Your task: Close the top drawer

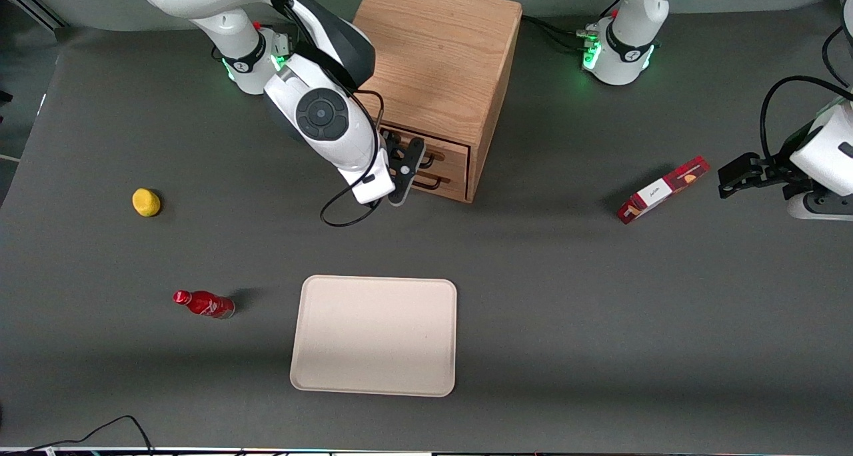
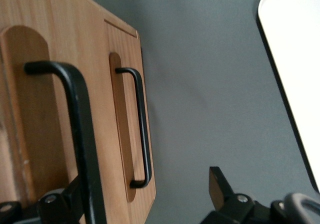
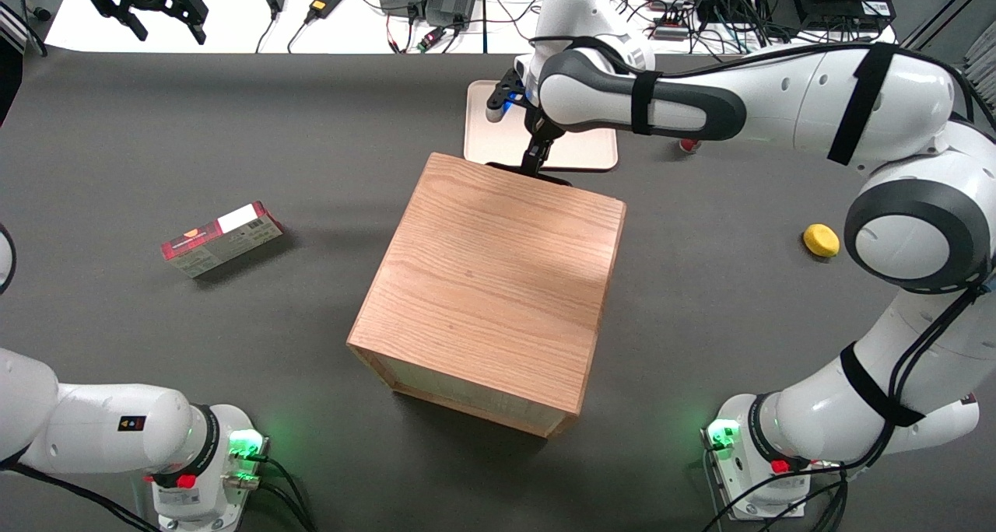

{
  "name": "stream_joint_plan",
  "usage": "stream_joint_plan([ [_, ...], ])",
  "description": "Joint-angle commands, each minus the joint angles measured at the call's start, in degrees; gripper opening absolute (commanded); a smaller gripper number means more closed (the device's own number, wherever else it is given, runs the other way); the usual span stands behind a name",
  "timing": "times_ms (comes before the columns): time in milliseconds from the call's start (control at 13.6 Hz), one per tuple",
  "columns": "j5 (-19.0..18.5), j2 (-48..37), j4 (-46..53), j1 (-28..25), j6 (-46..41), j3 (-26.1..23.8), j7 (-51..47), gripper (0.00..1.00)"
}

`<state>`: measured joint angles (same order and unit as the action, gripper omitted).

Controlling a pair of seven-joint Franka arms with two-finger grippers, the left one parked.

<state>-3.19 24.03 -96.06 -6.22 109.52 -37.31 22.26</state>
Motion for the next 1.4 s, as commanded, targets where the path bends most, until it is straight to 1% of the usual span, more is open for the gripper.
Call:
stream_joint_plan([
  [0,0.55,-1.88,0.78,0.33,-3.87,-1.01,-1.34,1.00],
  [294,3.63,-2.06,4.02,0.95,-6.42,-0.93,-1.34,1.00],
  [441,3.90,-2.14,6.39,1.56,-8.18,-0.66,-1.52,1.00],
  [662,7.49,-3.72,9.92,5.68,-10.65,-0.22,-0.20,1.00],
  [809,8.03,-6.52,11.23,7.45,-10.65,1.17,-0.11,1.00],
  [956,7.94,-11.52,10.46,7.45,-10.82,6.08,-0.99,1.00],
  [1176,8.46,-15.32,9.92,7.54,-11.96,15.04,-0.90,1.00],
  [1250,9.95,-16.37,9.75,7.63,-12.31,17.77,-1.42,1.00],
  [1324,11.27,-17.86,9.14,7.80,-12.58,20.58,-6.74,1.00],
])
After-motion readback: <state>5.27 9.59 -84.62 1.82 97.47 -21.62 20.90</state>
